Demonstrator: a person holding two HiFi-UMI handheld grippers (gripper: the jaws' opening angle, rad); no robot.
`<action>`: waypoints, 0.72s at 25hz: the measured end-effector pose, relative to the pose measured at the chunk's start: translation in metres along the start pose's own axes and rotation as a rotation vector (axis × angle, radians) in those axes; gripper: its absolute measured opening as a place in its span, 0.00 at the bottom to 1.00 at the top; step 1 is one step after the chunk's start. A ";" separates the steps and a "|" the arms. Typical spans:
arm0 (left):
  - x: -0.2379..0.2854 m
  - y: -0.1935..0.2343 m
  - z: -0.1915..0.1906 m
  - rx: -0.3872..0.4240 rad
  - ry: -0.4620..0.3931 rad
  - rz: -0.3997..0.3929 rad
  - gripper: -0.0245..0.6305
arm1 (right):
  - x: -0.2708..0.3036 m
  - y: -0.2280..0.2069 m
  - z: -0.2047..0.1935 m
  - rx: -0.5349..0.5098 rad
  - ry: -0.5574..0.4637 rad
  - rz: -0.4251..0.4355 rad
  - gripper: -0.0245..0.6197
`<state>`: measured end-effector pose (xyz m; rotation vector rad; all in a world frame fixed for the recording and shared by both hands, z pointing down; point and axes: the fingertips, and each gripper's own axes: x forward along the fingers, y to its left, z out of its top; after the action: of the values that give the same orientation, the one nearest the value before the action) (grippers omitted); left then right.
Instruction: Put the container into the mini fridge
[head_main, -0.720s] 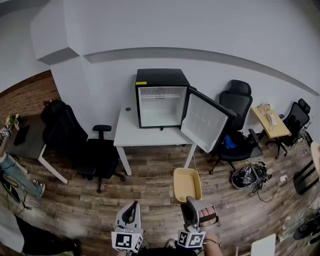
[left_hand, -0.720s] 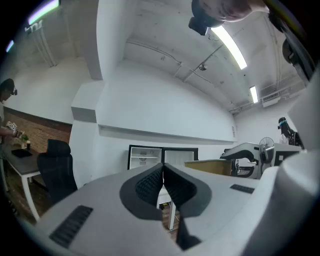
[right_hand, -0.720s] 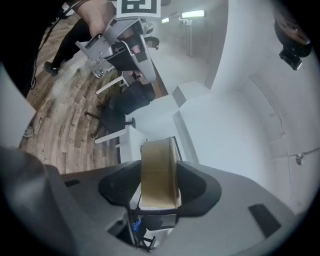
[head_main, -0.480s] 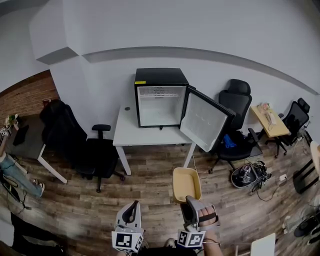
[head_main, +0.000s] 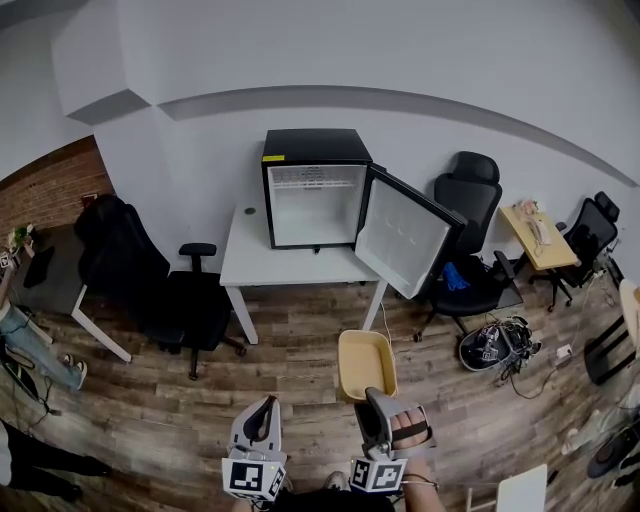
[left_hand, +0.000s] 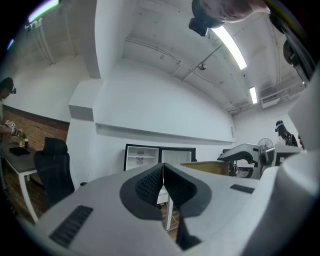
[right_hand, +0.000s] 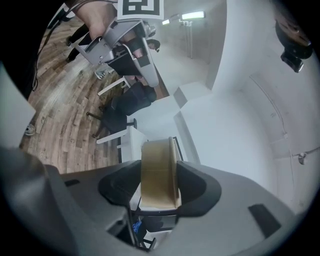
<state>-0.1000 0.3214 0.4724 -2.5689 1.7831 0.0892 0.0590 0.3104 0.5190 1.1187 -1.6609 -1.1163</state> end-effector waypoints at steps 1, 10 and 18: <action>0.002 -0.003 0.000 -0.002 0.001 0.000 0.05 | 0.000 -0.001 -0.003 -0.003 -0.002 0.002 0.39; 0.030 -0.042 -0.005 -0.007 0.008 0.043 0.05 | 0.002 -0.007 -0.042 -0.009 -0.055 0.024 0.39; 0.068 -0.038 -0.011 -0.002 0.029 0.072 0.05 | 0.043 -0.012 -0.066 -0.014 -0.065 0.042 0.39</action>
<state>-0.0405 0.2708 0.4788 -2.5205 1.8859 0.0541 0.1123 0.2524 0.5319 1.0436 -1.7166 -1.1466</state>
